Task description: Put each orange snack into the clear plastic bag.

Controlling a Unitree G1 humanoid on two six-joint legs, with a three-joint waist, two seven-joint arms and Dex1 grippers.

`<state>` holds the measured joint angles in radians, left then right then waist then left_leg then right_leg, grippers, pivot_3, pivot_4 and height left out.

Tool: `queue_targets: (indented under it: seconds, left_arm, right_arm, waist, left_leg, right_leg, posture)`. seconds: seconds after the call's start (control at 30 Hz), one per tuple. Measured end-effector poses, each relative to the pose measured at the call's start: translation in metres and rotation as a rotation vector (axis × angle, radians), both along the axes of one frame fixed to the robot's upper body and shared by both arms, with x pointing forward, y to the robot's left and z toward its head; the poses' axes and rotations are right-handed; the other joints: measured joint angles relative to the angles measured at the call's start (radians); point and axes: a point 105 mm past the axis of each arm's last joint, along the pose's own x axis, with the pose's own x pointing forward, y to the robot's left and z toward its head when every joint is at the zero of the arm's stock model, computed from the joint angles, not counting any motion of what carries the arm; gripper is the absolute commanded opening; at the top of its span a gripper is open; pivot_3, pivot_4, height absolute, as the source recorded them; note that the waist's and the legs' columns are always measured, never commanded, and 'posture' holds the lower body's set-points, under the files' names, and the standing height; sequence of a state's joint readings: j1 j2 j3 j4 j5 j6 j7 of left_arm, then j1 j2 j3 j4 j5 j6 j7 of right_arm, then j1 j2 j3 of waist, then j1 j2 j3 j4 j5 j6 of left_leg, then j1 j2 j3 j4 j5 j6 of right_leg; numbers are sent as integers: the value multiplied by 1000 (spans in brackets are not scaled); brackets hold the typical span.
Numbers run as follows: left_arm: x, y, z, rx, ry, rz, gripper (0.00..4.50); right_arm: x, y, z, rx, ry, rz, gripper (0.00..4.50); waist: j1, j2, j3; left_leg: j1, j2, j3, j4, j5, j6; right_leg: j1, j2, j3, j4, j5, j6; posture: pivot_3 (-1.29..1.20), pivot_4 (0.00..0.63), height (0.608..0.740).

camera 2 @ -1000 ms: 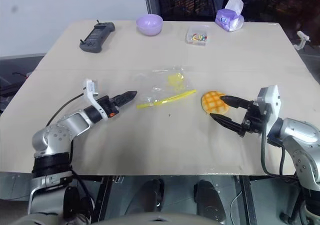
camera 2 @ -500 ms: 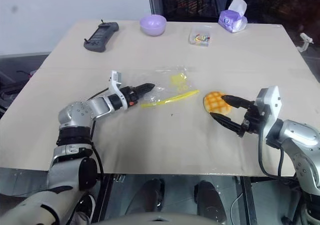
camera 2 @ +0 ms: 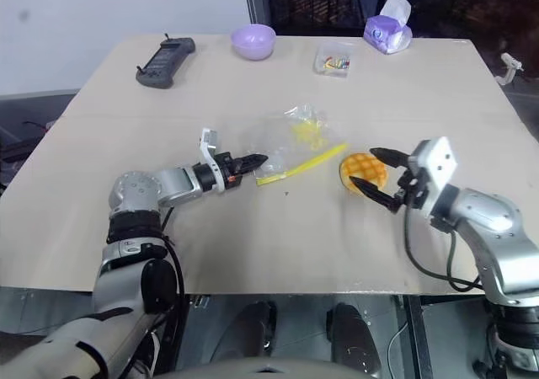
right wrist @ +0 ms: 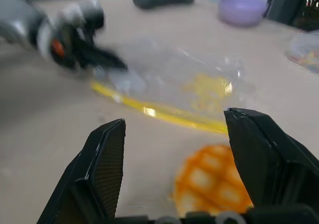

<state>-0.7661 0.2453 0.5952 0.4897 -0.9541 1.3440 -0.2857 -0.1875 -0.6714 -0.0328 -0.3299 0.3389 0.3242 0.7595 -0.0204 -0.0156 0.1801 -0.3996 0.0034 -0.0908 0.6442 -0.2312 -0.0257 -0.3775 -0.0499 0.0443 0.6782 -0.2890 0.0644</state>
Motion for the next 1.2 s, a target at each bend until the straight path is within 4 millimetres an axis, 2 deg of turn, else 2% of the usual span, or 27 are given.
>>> queue_targets:
  seconds: [0.1, 0.2, 0.23, 0.33, 0.4, 0.5, 0.63, 0.73, 0.77, 0.8, 0.83, 0.87, 0.93, 1.13, 1.2]
  left_arm:
    - [-5, 2, 18, -145, -3, -8, 72]
    - [-9, 7, 22, -230, 24, 10, 72]
    - [-10, 6, 23, -244, 25, 11, 72]
    - [-19, 5, 29, -294, 1, 16, 72]
    - [-27, 0, 25, -305, 7, 6, 72]
    - [-33, 0, 18, -306, 40, 32, 72]
    - [-40, 1, 21, -324, 47, 66, 72]
    - [-43, -1, 21, -328, 65, 72, 0]
    - [-44, -1, 21, -330, 69, 79, 0]
    - [-44, 1, 22, -331, 68, 87, 0]
    - [-44, 3, 22, -324, 67, 101, 0]
    - [-44, 4, 22, -323, 67, 104, 0]
    - [-45, 5, 21, -318, 70, 112, 0]
    - [-52, 4, 15, -226, 58, 78, 0]
    - [-53, 10, 16, -132, 3, 83, 561]
  right_arm:
    - [17, 10, -18, -114, -37, -38, 3437]
    - [36, 19, -29, -244, -137, -62, 3437]
    - [39, 20, -30, -267, -155, -64, 3437]
    - [68, 35, -33, -399, -303, -71, 3437]
    - [84, 42, -31, -442, -365, -78, 3437]
    - [93, 51, -33, -480, -411, -48, 3437]
    - [103, 71, -37, -481, -440, 5, 3437]
    - [105, 81, -35, -475, -472, 47, 2581]
    - [104, 82, -35, -474, -481, 59, 1963]
    - [103, 83, -35, -470, -485, 67, 1798]
    - [102, 84, -35, -465, -492, 79, 1177]
    - [102, 84, -36, -465, -491, 80, 990]
    - [101, 84, -36, -464, -494, 86, 165]
    - [99, 88, -36, -451, -497, 104, 76]
    - [99, 87, -35, -443, -490, 104, 0]
  waist:
    - [-5, 0, 0]
    - [-11, 0, 0]
    - [-12, 0, 0]
    - [-22, -1, 0]
    - [-23, -1, 0]
    - [-19, -1, 0]
    - [-21, -1, 0]
    - [-20, -1, 0]
    - [-19, -1, 0]
    - [-19, -1, 0]
    - [-19, -1, 0]
    - [-19, -1, 0]
    - [-19, -1, 0]
    - [-23, -1, 0]
    - [-22, -1, 0]
  left_leg:
    - [0, 0, 1, 0, 2, -4]
    - [0, 0, 1, 0, 3, -4]
    - [0, 0, 1, 0, 3, -4]
    - [1, 0, 2, 0, 3, -5]
    - [1, 0, 3, 0, 3, -5]
    - [1, 0, 2, 0, 3, -5]
    - [1, 0, 3, 1, 3, -5]
    - [1, 0, 3, 1, 3, -5]
    - [1, 0, 3, 1, 3, -5]
    - [1, 0, 3, 1, 3, -5]
    - [1, -1, 3, 1, 3, -5]
    - [1, -1, 3, 1, 3, -5]
    - [1, -1, 3, 1, 3, -5]
    - [1, 0, 2, 1, 3, -5]
    - [1, 0, 2, 0, 3, -5]
  right_leg:
    - [-1, -1, 1, 0, 0, 0]
    - [-1, -1, 1, 0, 0, 0]
    - [-1, -1, 1, 0, 0, 0]
    - [0, -1, 2, 0, 0, 0]
    - [-1, -2, 3, 1, 0, 0]
    - [-1, -2, 2, 0, 0, 0]
    - [0, -2, 3, 0, 0, 0]
    - [0, -2, 2, 1, 0, 0]
    - [0, -2, 2, 1, 0, 0]
    - [0, -2, 2, 1, 0, 0]
    - [0, -2, 3, 0, 0, 0]
    - [0, -2, 3, 0, 0, 0]
    - [0, -2, 3, 0, 0, 0]
    - [0, -1, 3, 1, 0, 0]
    - [0, 0, 3, 1, 0, 0]
  posture:
    - [0, 150, 740]
    - [0, 150, 740]
    - [0, 150, 740]
    - [0, 150, 740]
    - [0, 150, 740]
    - [0, 150, 740]
    - [0, 150, 740]
    - [0, 150, 740]
    - [0, 150, 740]
    - [0, 150, 740]
    - [0, 150, 740]
    - [0, 150, 740]
    - [0, 150, 740]
    - [0, 150, 740]
    - [0, 150, 740]
